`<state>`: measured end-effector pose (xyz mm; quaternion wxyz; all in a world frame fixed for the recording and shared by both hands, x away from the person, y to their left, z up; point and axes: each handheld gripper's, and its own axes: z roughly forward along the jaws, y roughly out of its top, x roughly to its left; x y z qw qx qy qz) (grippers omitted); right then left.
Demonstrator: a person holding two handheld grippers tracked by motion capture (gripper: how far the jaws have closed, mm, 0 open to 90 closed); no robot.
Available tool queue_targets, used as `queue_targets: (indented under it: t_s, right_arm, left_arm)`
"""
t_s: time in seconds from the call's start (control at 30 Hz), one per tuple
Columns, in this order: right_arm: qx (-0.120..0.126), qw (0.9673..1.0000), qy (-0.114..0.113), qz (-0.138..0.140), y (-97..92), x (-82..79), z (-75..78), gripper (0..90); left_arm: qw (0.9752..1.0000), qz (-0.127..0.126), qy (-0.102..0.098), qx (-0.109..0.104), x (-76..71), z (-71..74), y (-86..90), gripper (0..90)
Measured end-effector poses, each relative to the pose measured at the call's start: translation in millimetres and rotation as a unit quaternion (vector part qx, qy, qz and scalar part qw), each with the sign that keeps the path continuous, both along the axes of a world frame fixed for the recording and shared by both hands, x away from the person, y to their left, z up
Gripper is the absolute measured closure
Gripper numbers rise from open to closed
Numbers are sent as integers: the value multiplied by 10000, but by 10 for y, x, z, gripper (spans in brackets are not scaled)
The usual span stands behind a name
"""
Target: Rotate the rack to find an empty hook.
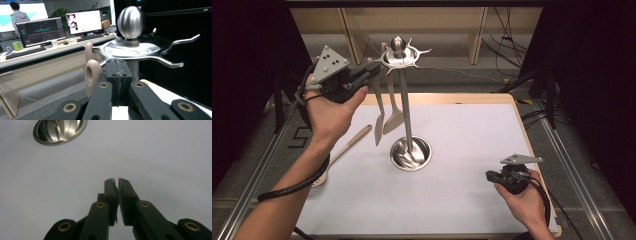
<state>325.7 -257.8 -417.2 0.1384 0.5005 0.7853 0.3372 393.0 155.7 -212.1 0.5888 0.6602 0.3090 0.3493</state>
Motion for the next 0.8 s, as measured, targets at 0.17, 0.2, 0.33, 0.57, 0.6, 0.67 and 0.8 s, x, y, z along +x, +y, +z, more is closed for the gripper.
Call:
queue_targets:
  t_s: [0.17, 0.2, 0.33, 0.57, 0.6, 0.67, 0.8]
  right_arm:
    - [7, 10000, -25, -4, 2, -2, -9, 841]
    - [23, 10000, -21, 9, 2, -1, -10, 838]
    - [-20, 10000, -76, 39, -11, 9, -24, 833]
    - [-16, 9999, -124, 43, -47, 21, -38, 827]
    - [39, 9999, -104, 29, -47, 17, -40, 827]
    - [-7, 10000, -18, -78, -47, -3, -27, 825]
    - [-51, 9999, -123, -46, -71, -2, -30, 822]
  left_arm:
    - [9997, -171, 127, -103, -40, -70, 28, 865]
    - [9996, -208, 126, -111, -62, -84, 38, 853]
    - [9995, -276, 109, -88, -168, -150, 88, 806]
    - [9996, -243, 132, -93, -311, -316, 241, 717]
    - [9996, -231, 148, -86, -320, -336, 263, 707]
    - [9997, -165, 146, -94, -338, -383, 313, 665]
    - [9997, 51, 211, -93, -349, -476, 456, 634]
